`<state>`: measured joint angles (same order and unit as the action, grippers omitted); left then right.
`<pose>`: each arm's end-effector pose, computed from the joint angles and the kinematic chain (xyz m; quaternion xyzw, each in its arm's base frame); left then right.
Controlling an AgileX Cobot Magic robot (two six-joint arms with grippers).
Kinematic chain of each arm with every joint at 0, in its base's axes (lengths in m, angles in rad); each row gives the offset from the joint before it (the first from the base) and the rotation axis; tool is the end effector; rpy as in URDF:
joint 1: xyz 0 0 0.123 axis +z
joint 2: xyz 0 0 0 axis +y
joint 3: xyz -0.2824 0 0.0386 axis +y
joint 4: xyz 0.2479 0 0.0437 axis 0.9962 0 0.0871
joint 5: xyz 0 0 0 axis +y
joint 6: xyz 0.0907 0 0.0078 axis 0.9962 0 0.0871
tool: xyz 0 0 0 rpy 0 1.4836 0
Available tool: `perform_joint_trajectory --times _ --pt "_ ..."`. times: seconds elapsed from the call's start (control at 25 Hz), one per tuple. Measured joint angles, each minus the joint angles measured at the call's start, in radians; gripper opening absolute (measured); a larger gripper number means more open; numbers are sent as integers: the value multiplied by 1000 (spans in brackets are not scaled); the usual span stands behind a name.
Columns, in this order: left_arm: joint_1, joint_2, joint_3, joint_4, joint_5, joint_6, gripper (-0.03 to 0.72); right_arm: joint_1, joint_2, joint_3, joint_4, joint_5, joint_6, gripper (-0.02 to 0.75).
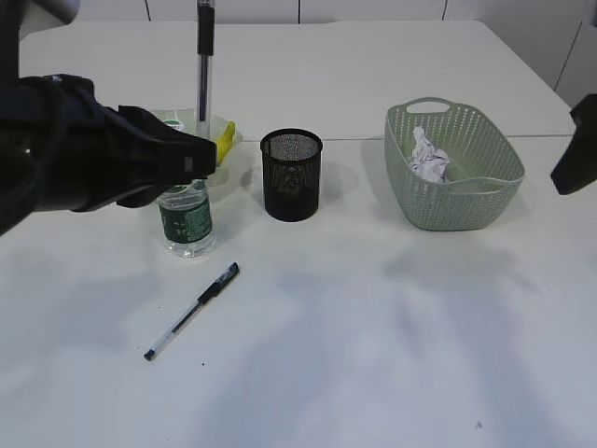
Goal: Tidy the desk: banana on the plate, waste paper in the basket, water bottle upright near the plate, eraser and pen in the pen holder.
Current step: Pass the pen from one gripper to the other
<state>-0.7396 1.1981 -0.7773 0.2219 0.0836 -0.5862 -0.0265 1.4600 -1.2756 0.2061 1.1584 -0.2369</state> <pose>0.1936 -0.1743 0.3019 0.1510 0.8239 -0.2800 0.4690 0.2875 0.0095 0.3206 -0.0774 0.9797 0.0782 0.1678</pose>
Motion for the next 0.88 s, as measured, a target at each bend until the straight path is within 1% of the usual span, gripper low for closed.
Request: perform_joint_trajectory --times 0.12,0.2,0.48,0.6,0.88 --pt "-39 0 0 13 -22 0 28 0 0 0 150 -22 -116 411" --pt "-57 0 0 18 -27 0 28 0 0 0 279 -42 -212 411" --pt "-73 21 4 21 -42 0 28 0 0 0 762 -62 -582 411" --pt "-84 30 4 21 -61 2 28 17 0 0 883 -64 -700 411" --pt "-90 79 4 21 -137 2 28 152 0 0 1009 -78 -909 411"
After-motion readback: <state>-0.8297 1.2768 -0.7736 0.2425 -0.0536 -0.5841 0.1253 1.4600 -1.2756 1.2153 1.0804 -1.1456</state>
